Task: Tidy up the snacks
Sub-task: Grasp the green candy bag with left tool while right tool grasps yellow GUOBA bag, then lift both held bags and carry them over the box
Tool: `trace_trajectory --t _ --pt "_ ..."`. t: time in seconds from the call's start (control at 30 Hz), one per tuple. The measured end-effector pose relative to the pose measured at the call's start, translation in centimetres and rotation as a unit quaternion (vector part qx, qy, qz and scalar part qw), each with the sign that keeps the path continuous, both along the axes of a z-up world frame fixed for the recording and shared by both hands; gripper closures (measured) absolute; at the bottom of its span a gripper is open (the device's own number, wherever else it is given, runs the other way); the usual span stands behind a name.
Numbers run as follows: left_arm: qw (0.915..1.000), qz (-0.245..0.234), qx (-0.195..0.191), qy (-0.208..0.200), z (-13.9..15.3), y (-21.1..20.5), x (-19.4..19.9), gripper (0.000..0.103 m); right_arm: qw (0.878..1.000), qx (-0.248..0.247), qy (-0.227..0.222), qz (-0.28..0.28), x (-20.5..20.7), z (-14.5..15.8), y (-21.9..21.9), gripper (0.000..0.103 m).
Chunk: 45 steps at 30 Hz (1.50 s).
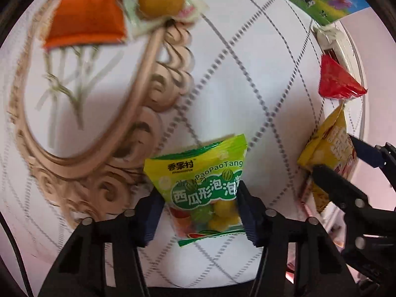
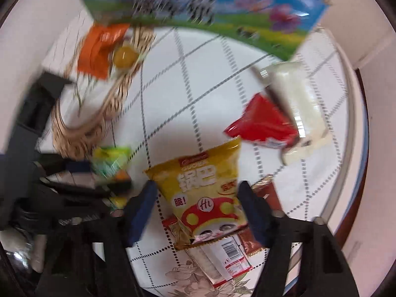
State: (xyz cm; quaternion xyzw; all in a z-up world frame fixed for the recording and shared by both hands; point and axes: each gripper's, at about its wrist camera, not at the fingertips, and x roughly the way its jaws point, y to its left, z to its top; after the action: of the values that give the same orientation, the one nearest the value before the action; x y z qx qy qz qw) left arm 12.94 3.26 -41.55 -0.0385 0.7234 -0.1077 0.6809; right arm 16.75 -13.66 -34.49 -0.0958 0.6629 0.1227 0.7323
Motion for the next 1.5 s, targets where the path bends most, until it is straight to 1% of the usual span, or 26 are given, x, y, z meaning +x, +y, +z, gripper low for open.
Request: trace_trajectory --t 0.03,0.07,0.1,0.17,0.2,0.23,0.27,0.3,0.33,0.4,0.53,0.63,0.67,0.7,0.77,0.93,1.1,1.23,1.33,1.4,1.43,1.5 --pt "0.9999 0.001 0.012 -0.009 0.2 0.4 0.0 0.052 1.0 -0.003 0.005 0.001 -0.1 -0.4 0.3 0.039" --pt "0.9996 0.004 0.024 -0.017 0.4 0.8 0.0 0.052 1.0 -0.001 0.009 -0.011 -0.1 -0.6 0.3 0.04" --pt "0.9992 0.01 0.033 -0.022 0.4 1.2 0.1 0.052 0.999 0.005 0.015 -0.03 0.0 -0.8 0.1 0.04" --pt "0.9992 0.02 0.029 -0.018 0.3 1.8 0.3 0.052 0.995 0.037 0.027 -0.089 0.4 -0.9 -0.8 0.041" --pt "0.9993 0.026 0.023 -0.014 0.2 2.0 0.5 0.052 0.99 0.061 0.032 -0.126 0.6 -1.0 -1.5 0.04" --pt "0.9994 0.028 0.018 -0.01 0.1 2.1 0.6 0.052 0.98 0.092 0.042 -0.172 0.7 -1.2 -2.4 0.04" --pt "0.9994 0.028 0.017 -0.008 0.1 2.3 0.7 0.051 0.973 0.114 0.053 -0.196 0.9 -1.4 -3.0 0.04" --pt "0.9995 0.026 0.016 -0.005 0.0 2.2 0.8 0.051 0.968 0.129 0.062 -0.208 1.0 -1.5 -3.2 0.036" --pt "0.9996 0.025 0.014 -0.004 -0.2 2.6 0.8 0.05 0.968 0.128 0.065 -0.206 1.0 -1.5 -3.1 0.035" --pt "0.9996 0.025 0.013 -0.003 -0.4 2.8 1.1 0.049 0.973 0.112 0.055 -0.192 0.9 -1.2 -2.8 0.023" --pt "0.9996 0.026 0.012 -0.006 -0.8 3.1 1.2 0.049 0.987 0.061 0.046 -0.138 0.6 -0.7 -0.5 0.023" --pt "0.9991 0.04 0.006 -0.01 -1.1 3.4 0.5 0.049 0.992 0.031 0.04 -0.116 0.0 -1.5 0.8 0.023" --pt "0.9989 0.045 0.004 -0.012 -1.0 3.4 0.5 0.05 0.992 0.027 0.039 -0.117 -0.1 -1.9 0.9 0.024" --pt "0.9989 0.045 0.005 -0.014 -1.0 3.6 0.4 0.052 0.992 0.027 0.035 -0.122 -0.3 -2.2 0.9 0.032" --pt "0.9988 0.044 0.008 -0.019 -0.7 3.8 0.2 0.053 0.991 0.019 0.031 -0.127 -0.6 -2.7 1.0 0.045" --pt "0.9988 0.038 0.011 -0.03 0.2 4.7 -0.2 0.053 0.992 0.025 0.015 -0.127 -1.3 -2.9 1.8 0.049" --pt "0.9979 0.021 0.01 -0.061 4.0 4.2 -0.1 0.053 0.99 0.045 0.004 -0.131 -1.7 -0.9 1.7 0.051" --pt "0.9958 -0.001 -0.002 -0.091 8.0 3.4 0.9 0.053 0.987 0.075 -0.007 -0.139 -1.2 1.5 1.4 0.051" --pt "0.9938 -0.009 -0.022 -0.108 11.5 3.0 2.1 0.053 0.984 0.103 -0.017 -0.143 -0.3 4.3 0.5 0.051" --pt "0.9926 -0.014 -0.035 -0.116 13.6 2.8 3.3 0.053 0.981 0.123 -0.028 -0.146 0.9 6.7 -0.3 0.051" --pt "0.9912 -0.019 -0.043 -0.123 15.2 2.5 4.3 0.053 0.98 0.131 -0.033 -0.148 1.5 7.6 -0.6 0.051" --pt "0.9888 -0.029 -0.051 -0.137 17.2 2.2 5.7 0.053 0.976 0.147 -0.049 -0.151 3.3 10.1 -1.7 0.051"
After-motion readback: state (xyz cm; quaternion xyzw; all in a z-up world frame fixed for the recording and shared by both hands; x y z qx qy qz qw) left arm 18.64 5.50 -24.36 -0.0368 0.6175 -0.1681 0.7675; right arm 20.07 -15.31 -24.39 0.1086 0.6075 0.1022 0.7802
